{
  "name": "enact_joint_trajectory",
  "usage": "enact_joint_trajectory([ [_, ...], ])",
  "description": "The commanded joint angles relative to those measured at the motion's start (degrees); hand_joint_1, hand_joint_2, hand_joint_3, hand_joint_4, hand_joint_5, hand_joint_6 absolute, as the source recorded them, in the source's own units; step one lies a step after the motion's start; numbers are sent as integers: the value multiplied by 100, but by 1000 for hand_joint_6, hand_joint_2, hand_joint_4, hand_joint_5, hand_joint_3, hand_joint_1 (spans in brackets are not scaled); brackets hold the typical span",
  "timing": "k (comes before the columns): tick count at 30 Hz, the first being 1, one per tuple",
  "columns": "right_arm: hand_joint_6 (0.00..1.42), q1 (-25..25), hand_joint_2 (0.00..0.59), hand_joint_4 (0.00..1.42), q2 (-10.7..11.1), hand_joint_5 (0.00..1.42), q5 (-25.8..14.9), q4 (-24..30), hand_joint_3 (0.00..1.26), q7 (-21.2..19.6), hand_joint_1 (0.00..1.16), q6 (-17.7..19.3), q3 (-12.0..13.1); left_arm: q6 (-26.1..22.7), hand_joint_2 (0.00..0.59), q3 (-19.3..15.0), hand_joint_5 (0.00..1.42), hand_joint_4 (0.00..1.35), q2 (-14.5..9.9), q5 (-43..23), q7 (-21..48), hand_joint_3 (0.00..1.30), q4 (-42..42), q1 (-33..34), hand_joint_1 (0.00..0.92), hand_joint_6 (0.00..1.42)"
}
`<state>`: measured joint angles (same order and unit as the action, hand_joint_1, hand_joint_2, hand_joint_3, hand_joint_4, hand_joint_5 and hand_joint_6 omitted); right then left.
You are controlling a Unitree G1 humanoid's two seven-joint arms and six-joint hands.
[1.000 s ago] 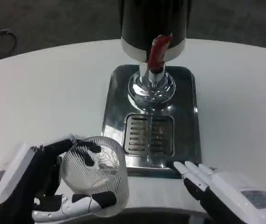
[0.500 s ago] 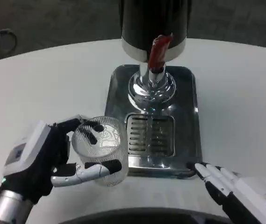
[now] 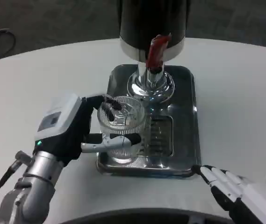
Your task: Grasp the cup under the faucet to collect the drink, then remove the cup.
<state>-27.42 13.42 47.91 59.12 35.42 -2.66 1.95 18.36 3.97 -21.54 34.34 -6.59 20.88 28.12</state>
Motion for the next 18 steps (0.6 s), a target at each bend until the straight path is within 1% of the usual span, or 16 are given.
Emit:
enact_joint_trajectory([
  [1, 0, -110, 463, 0, -82, 0, -121, 88, 25, 54, 321, 95, 145, -80, 138, 231, 1343, 1106, 60, 63, -359, 1048, 462, 400, 451, 1424],
  [4, 0, -166, 463, 0, -102, 0, -162, 88, 28, 43, 320, 168, 231, -98, 137, 371, 1343, 1106, 87, 82, -497, 1048, 747, 655, 449, 1424],
  [11, 0, -202, 463, 0, -166, 0, -220, 88, 33, 72, 319, 215, 331, -86, 135, 750, 1332, 1106, 149, 162, -676, 1048, 1333, 1291, 439, 1424],
  [15, 0, -222, 463, 0, -180, 0, -251, 88, 34, 64, 319, 229, 390, -84, 134, 916, 1331, 1096, 206, 207, -676, 1046, 1537, 1518, 435, 1424],
  [18, 0, -252, 463, 0, -189, 0, -282, 88, 34, 58, 319, 233, 434, -100, 130, 1045, 1296, 1085, 231, 245, -631, 1036, 1623, 1633, 428, 1424],
])
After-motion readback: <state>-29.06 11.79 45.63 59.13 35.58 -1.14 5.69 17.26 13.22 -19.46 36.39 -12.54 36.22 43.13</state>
